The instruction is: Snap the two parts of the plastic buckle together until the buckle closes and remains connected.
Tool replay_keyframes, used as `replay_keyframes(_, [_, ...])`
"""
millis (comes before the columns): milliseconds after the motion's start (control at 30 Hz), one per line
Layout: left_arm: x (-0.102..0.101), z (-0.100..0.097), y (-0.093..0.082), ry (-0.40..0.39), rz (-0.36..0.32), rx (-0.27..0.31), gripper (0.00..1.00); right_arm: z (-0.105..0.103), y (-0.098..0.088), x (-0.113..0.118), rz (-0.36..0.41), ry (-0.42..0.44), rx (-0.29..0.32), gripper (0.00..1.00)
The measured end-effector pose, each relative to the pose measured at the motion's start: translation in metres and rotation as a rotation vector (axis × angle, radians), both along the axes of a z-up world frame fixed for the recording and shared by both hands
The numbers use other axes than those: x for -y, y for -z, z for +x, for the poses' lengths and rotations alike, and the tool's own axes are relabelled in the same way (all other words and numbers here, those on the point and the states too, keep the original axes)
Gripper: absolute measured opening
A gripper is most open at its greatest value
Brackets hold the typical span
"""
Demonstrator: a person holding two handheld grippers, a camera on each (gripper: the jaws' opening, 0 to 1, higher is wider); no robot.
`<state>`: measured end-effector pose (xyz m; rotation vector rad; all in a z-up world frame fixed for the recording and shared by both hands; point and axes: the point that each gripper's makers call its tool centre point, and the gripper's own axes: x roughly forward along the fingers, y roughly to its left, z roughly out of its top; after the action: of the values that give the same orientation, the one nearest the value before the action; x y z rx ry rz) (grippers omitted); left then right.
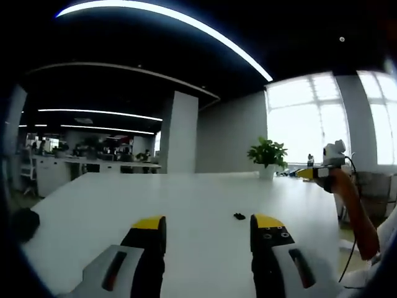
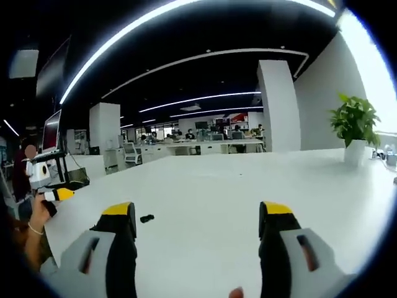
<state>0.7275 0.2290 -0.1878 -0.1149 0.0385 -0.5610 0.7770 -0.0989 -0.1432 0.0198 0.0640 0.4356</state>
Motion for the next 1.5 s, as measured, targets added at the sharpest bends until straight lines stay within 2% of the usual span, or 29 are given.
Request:
replay_keyframes(133, [0.001,0.001,0.003,0.008,0.001,-0.015,0.56,0.005,-0.007,-0.006,-0.006,-0.005,0.008,0.82])
replay_keyframes(233, [0.004,0.002,0.008,0.021,0.022,-0.047,0.58,0.008,-0.01,-0.012,-0.028,-0.006,0.009,0.81])
replay_keyframes(333, [0.014,-0.002,0.01,0.082,0.024,-0.068,0.53,0.01,-0.009,-0.019,-0.048,-0.011,0.007,0.81])
replay_keyframes(533, [0.028,-0.007,0.01,0.153,0.048,-0.063,0.55,0.014,-0.003,-0.039,-0.046,-0.051,-0.015,0.81])
replay_keyframes(800, [0.036,-0.009,0.019,0.202,0.052,-0.113,0.58,0.02,0.008,-0.07,-0.052,-0.104,-0.047,0.81])
replay_keyframes(1000, [0.05,-0.02,0.017,0.293,0.061,-0.109,0.53,0.021,0.015,-0.088,-0.063,-0.14,-0.069,0.81])
replay_keyframes(1100, [0.062,-0.027,0.02,0.373,0.074,-0.123,0.53,0.022,0.02,-0.094,-0.062,-0.152,-0.082,0.81])
replay_keyframes(1300, [0.068,-0.029,0.03,0.39,0.131,-0.158,0.52,0.025,0.027,-0.107,-0.087,-0.167,-0.107,0.81])
replay_keyframes(1500, [0.066,-0.032,0.026,0.392,0.114,-0.14,0.5,0.028,0.03,-0.124,-0.103,-0.183,-0.12,0.81])
